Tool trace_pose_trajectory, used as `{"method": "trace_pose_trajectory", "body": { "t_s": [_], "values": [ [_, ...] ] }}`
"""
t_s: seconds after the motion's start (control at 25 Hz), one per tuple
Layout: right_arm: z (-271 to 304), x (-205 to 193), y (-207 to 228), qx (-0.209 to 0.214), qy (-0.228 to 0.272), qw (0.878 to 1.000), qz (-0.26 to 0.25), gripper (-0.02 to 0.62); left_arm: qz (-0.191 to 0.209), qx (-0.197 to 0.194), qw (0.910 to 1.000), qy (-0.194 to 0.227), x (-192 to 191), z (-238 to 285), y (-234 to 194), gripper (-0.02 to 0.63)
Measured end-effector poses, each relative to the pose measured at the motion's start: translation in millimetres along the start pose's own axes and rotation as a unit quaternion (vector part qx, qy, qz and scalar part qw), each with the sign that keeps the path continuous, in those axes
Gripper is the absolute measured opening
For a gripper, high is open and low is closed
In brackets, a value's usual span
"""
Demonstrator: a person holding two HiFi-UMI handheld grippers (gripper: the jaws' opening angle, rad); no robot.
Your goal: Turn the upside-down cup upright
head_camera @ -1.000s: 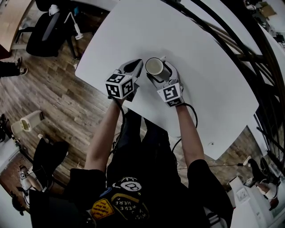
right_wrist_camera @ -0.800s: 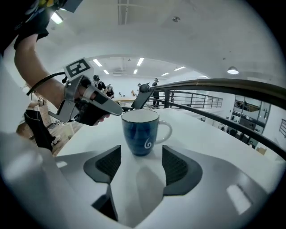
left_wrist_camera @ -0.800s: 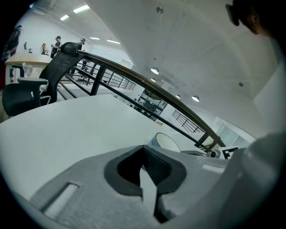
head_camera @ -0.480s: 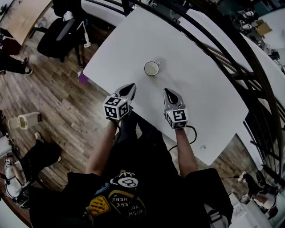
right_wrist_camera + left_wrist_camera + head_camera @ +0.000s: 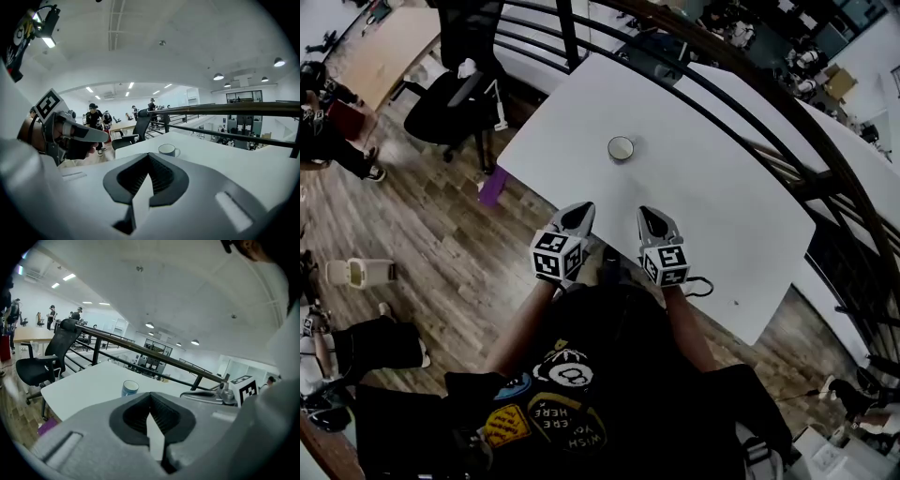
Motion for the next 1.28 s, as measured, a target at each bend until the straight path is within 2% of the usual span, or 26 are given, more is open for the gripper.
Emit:
{"method": "trace_pose_trajectory", "body": {
  "t_s": [0.12,0.32,0.44,0.6,0.96,1.08,1.2,1.28],
  "values": [
    [-24.5,7.1,-27.0,-0.004,-0.001,1.000,0.008,0.002,-0.004,-0.007,0.9998,0.018,6.3,-22.5,21.8,0.005],
    [-67.8,7.6,-79.5,-0.008,-0.002,0.999,0.035,0.002,0.050,-0.016,0.9985,0.019,-7.0,-66.6,70.1,0.005],
    [-91.4,4.2,-114.5,-0.003,-0.001,1.000,0.029,0.002,0.040,-0.021,0.9988,0.019,-23.4,-97.7,88.2,0.005],
    [-113.6,-2.8,-136.6,0.001,0.006,1.000,0.025,0.001,0.037,-0.019,0.9989,0.021,-37.0,-123.1,97.9,0.005],
    [-145.0,16.9,-132.2,0.000,0.021,1.000,-0.001,0.000,0.028,-0.014,0.9979,0.056,-13.2,-132.0,129.4,0.005],
    [-154.4,19.9,-120.5,-0.004,0.027,1.000,0.002,0.000,0.053,-0.029,0.9956,0.072,-5.2,-126.5,150.0,0.005],
    [-160.1,18.9,-111.1,-0.013,0.028,1.000,0.007,0.000,0.082,-0.011,0.9937,0.076,-5.4,-122.0,156.6,0.005],
    [-165.2,16.8,-107.8,-0.020,0.026,0.999,0.003,0.000,0.080,-0.004,0.9946,0.065,-11.8,-118.2,157.6,0.005]
  ]
}}
Point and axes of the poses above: the fingertips, and each gripper's own axes: z forward along the fingers, y to its right, x out of its top, the point moved 2 cm from there along -z, backward along the fingers
